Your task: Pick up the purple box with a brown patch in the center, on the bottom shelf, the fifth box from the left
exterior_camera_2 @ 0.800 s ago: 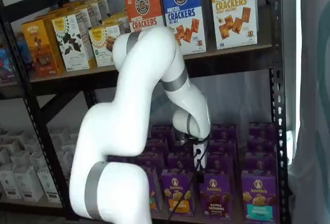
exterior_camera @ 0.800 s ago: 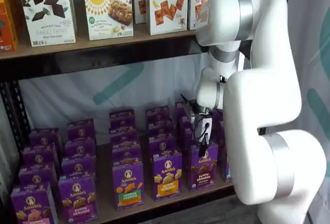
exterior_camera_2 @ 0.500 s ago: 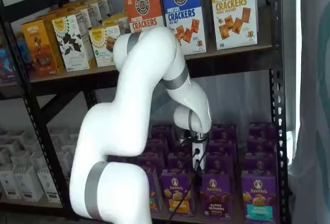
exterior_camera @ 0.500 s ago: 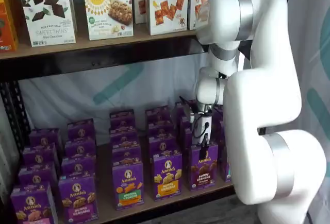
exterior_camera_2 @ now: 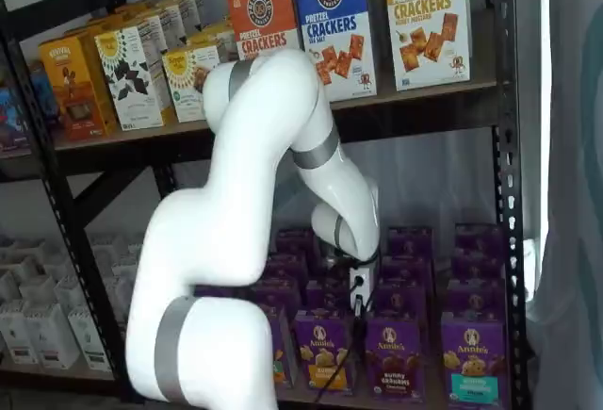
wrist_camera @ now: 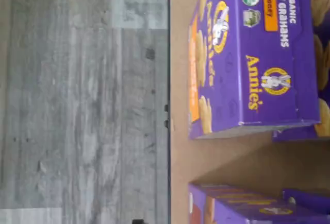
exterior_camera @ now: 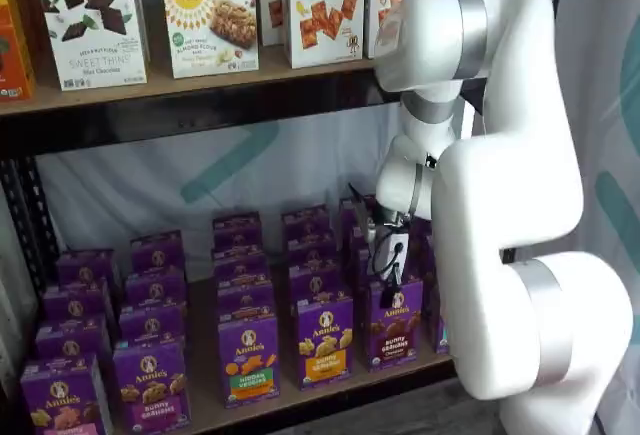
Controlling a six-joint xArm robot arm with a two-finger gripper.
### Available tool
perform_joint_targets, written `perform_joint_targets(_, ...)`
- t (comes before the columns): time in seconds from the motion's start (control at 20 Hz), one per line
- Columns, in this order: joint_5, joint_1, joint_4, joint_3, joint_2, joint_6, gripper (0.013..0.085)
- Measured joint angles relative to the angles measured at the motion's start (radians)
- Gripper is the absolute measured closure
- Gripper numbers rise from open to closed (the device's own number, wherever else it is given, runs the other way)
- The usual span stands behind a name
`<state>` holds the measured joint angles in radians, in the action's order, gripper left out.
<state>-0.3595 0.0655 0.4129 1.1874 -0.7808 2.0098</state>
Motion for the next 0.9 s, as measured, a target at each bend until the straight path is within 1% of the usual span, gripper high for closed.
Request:
perform_joint_targets(0.25, 0.037, 0.002, 0.004, 0.015, -0.028, 0.009, 0.0130)
perform_joint_targets(0.6, 0.036, 0.016, 0.051, 0.060, -0.065, 0.064, 0.0130)
perform_joint_targets(0.7, 0.039, 0.018, 0.044, 0.071, -0.075, 0.061, 0.0130)
perform_joint_targets(0.9, 0.033, 0.023, -0.004, 0.101, -0.100, 0.021, 0.0130)
